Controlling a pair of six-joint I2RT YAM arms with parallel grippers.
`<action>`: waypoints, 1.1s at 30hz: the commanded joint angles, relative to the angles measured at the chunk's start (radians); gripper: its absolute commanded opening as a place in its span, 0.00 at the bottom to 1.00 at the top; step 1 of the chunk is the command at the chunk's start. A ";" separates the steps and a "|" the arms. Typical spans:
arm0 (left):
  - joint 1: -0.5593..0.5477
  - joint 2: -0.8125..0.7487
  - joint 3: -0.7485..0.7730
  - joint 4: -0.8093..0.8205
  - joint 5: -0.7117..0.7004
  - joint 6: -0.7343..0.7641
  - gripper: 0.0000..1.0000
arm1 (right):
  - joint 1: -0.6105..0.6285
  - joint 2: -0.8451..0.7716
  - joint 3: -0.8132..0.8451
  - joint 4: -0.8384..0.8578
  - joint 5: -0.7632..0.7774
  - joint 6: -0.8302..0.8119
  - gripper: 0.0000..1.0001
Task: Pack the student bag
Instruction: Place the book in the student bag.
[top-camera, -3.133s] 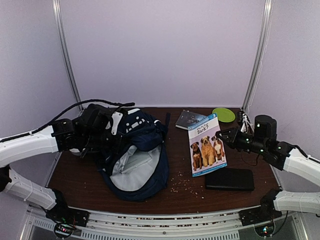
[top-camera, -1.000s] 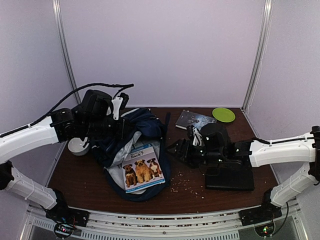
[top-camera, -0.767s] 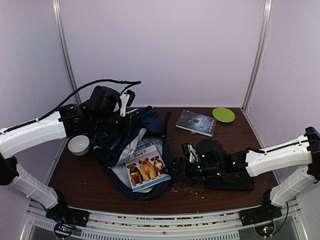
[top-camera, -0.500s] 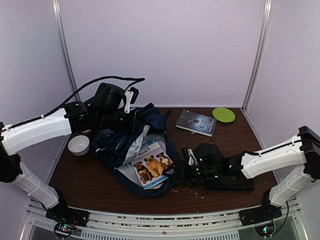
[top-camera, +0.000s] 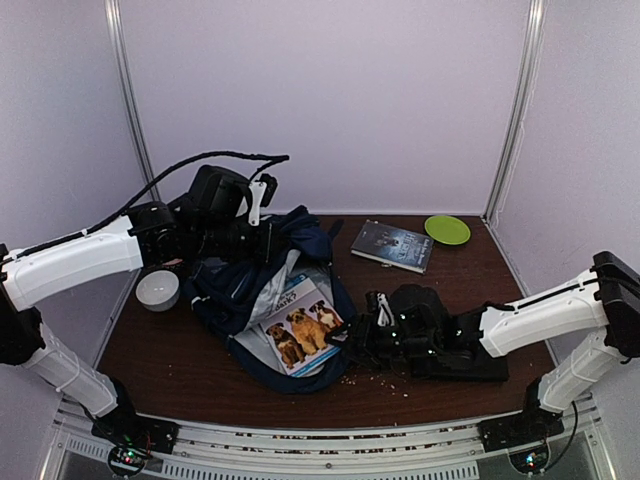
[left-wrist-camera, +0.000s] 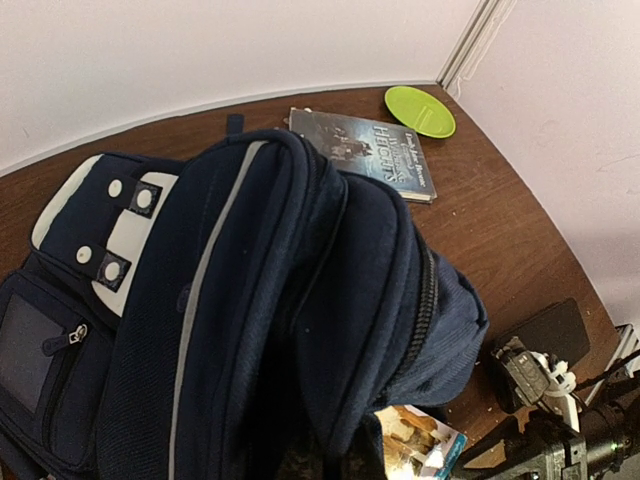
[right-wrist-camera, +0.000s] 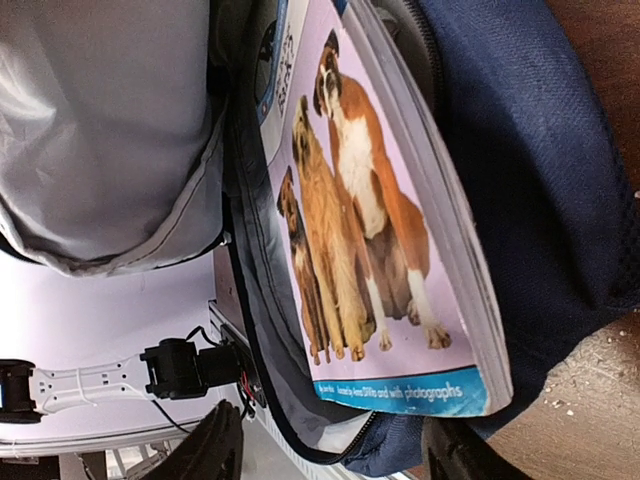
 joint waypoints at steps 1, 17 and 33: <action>-0.003 -0.055 0.033 0.223 -0.004 -0.009 0.00 | -0.014 0.007 0.005 -0.007 0.067 0.035 0.62; -0.004 -0.065 -0.004 0.237 -0.002 -0.023 0.00 | -0.029 0.068 -0.048 0.069 0.132 0.148 0.66; -0.016 -0.040 -0.019 0.252 0.026 -0.042 0.00 | -0.077 0.202 0.011 0.162 0.124 0.146 0.55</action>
